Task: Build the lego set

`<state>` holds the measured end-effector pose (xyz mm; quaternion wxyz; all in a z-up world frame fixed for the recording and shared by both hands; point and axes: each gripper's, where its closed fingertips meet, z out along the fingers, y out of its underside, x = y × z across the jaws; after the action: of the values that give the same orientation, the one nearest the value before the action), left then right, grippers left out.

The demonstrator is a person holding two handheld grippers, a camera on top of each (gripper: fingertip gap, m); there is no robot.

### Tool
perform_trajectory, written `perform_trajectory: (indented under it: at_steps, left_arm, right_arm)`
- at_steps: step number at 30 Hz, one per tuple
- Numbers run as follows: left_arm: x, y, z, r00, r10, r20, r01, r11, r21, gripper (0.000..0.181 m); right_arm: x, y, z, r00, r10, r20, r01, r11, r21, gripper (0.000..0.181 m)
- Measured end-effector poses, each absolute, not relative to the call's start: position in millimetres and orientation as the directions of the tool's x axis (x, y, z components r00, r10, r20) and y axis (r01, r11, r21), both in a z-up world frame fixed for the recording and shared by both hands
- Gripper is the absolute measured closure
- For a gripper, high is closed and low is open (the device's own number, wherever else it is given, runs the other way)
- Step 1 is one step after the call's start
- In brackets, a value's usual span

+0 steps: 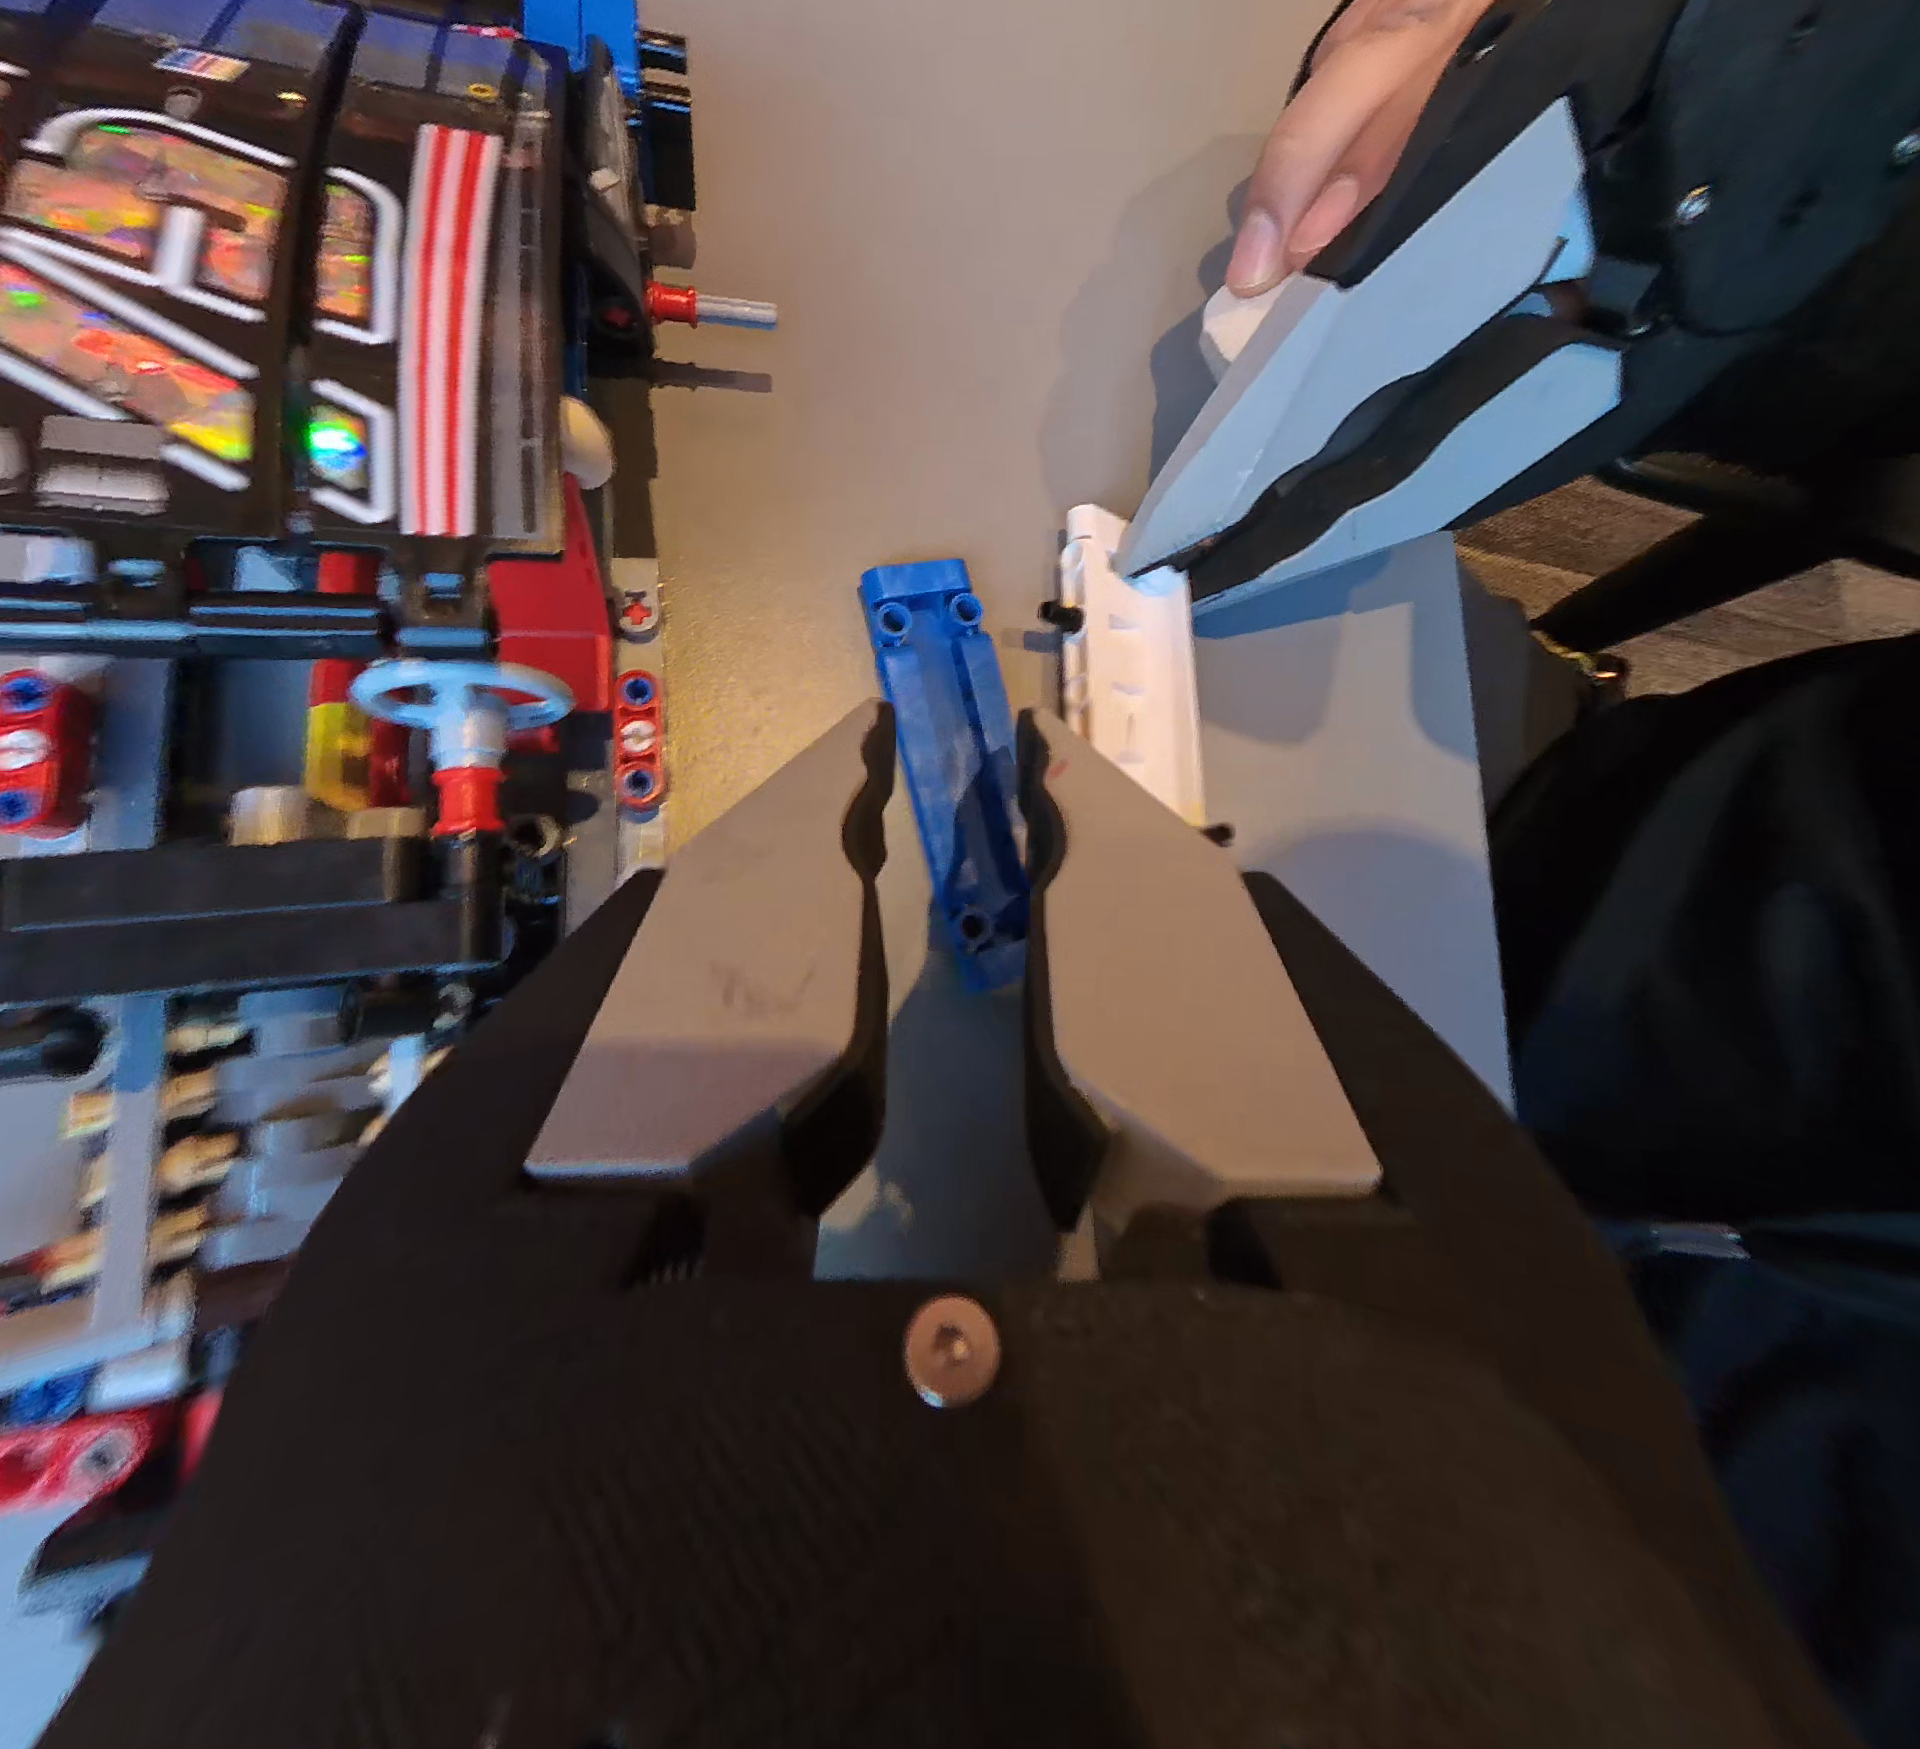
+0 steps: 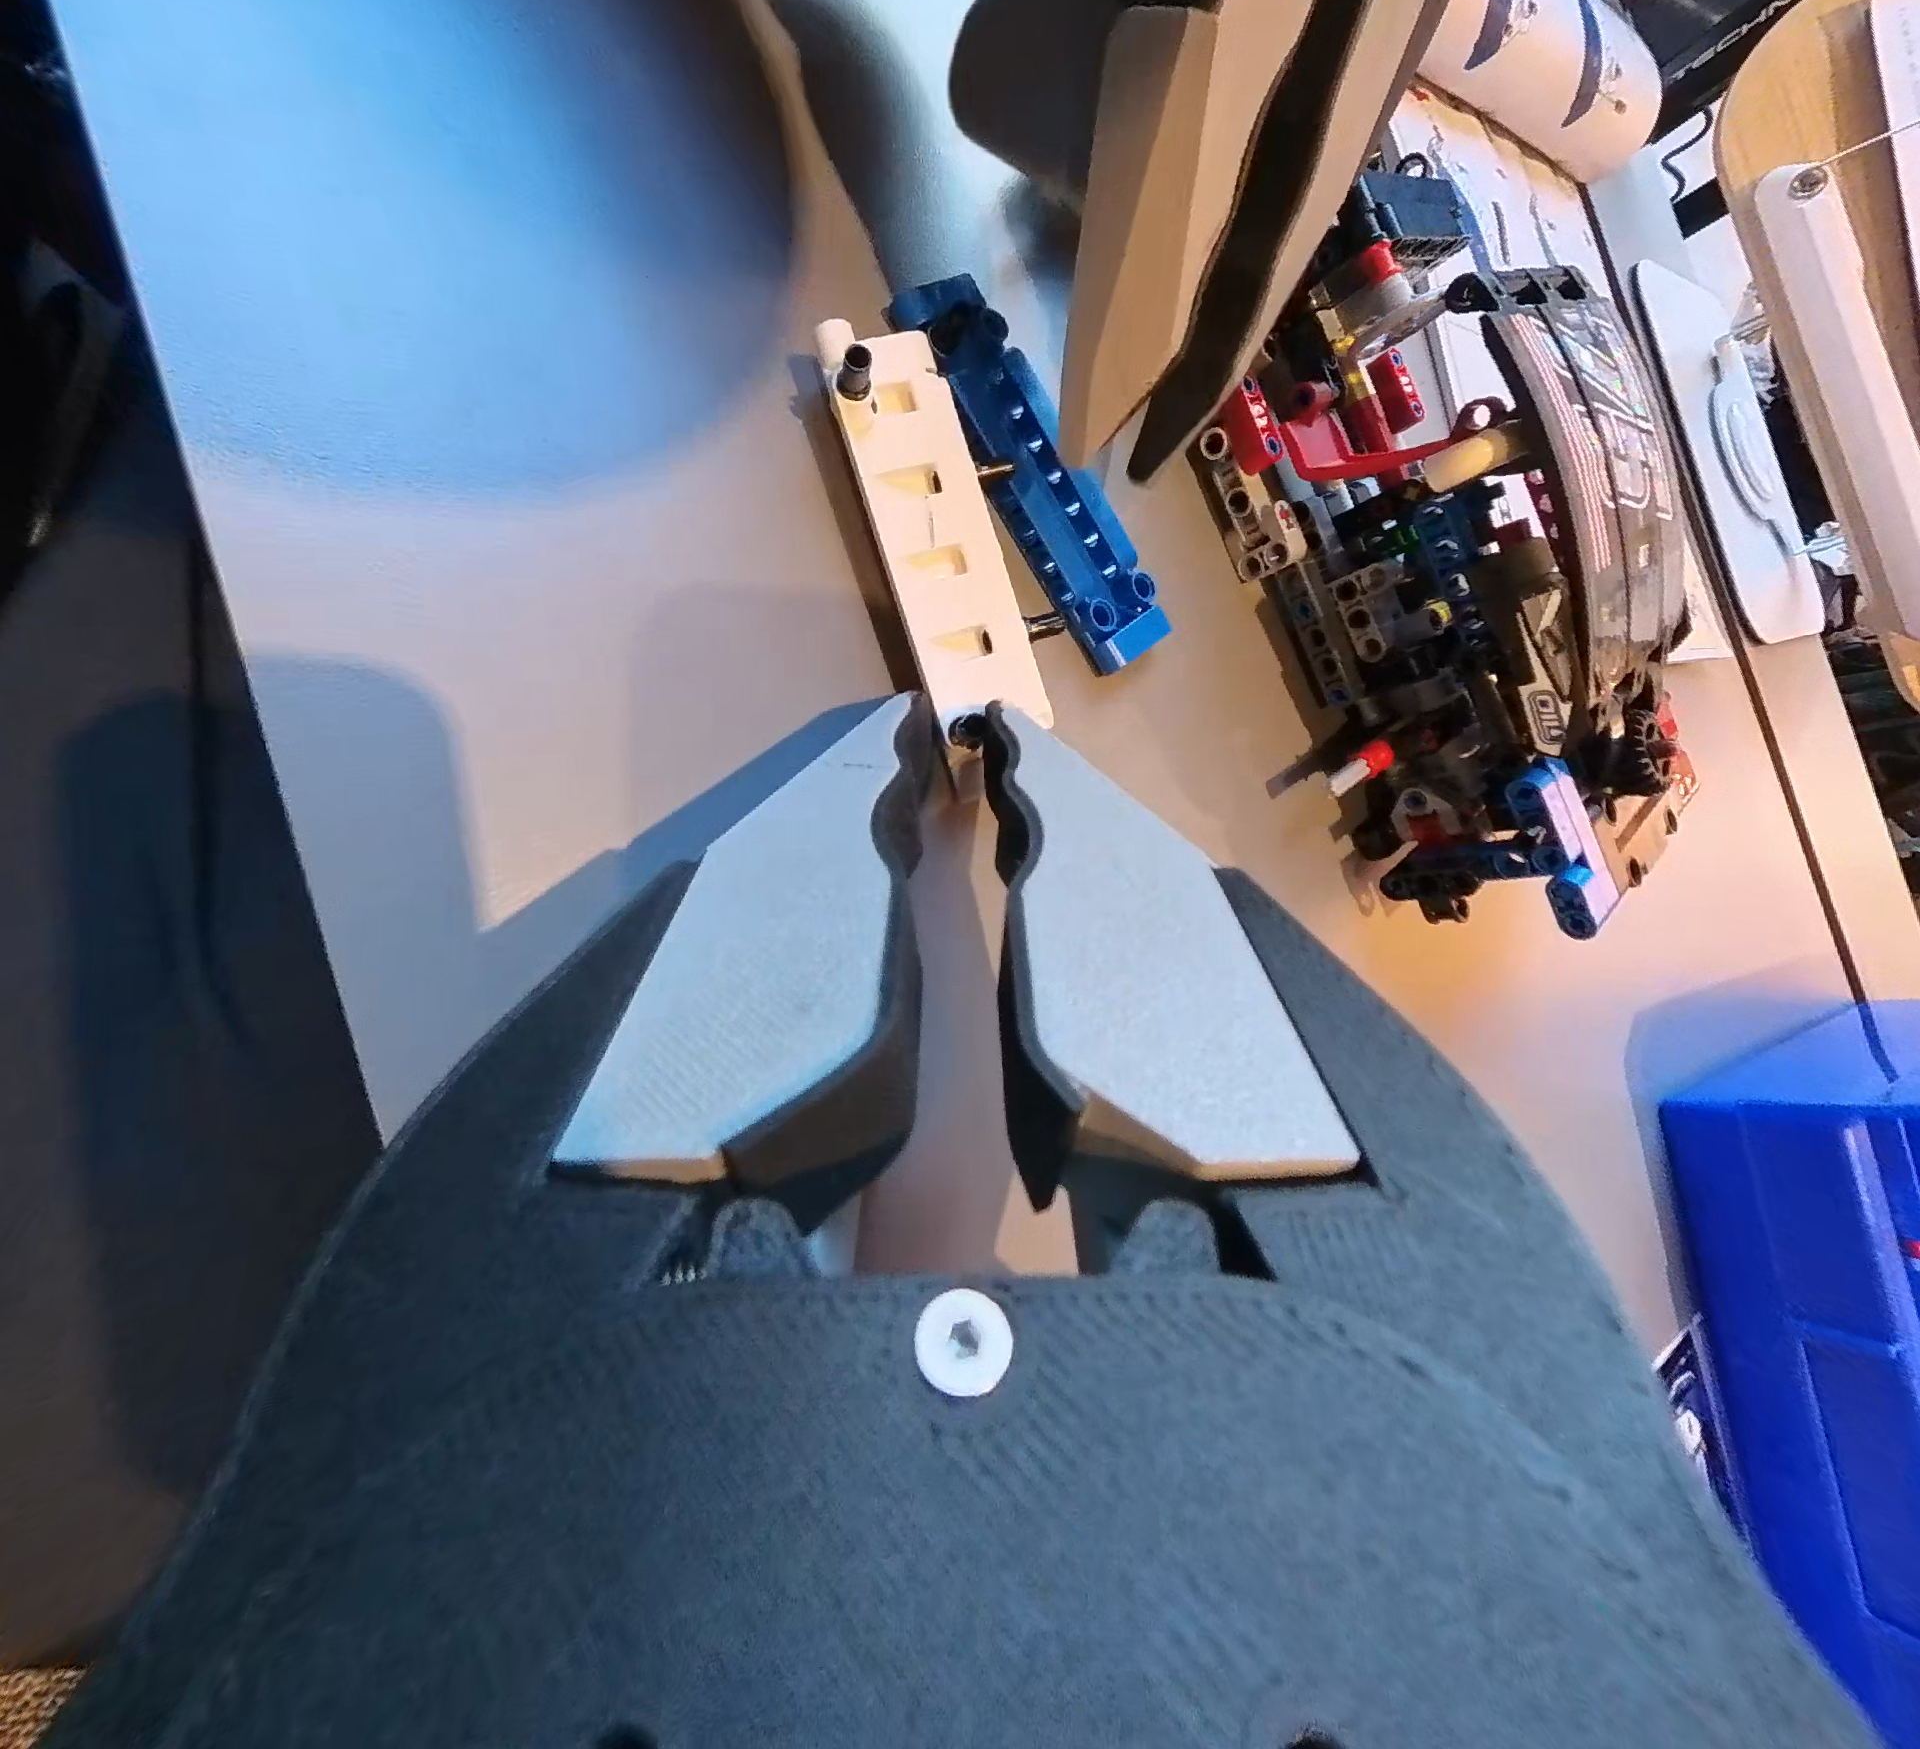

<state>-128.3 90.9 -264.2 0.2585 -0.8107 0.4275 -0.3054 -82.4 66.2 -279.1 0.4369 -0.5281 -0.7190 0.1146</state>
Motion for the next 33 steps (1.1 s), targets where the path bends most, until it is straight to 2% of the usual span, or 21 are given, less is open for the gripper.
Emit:
perform_trajectory:
  at_steps: [17, 33]
  left_arm:
    - [-143.2, 81.9, -278.3, 0.444, -0.858, 0.258, -0.614, -0.501, -0.610, 0.163]
    - [-143.2, 81.5, -278.8, 0.425, -0.860, 0.283, -0.601, -0.502, -0.622, 0.172]
  right_arm:
    - [-91.8, 58.7, -277.8, -0.189, 0.914, 0.360, 0.649, 0.391, -0.652, 0.175]
    - [-93.4, 65.0, -278.7, -0.249, 0.917, 0.311, 0.659, 0.396, -0.639, 0.174]
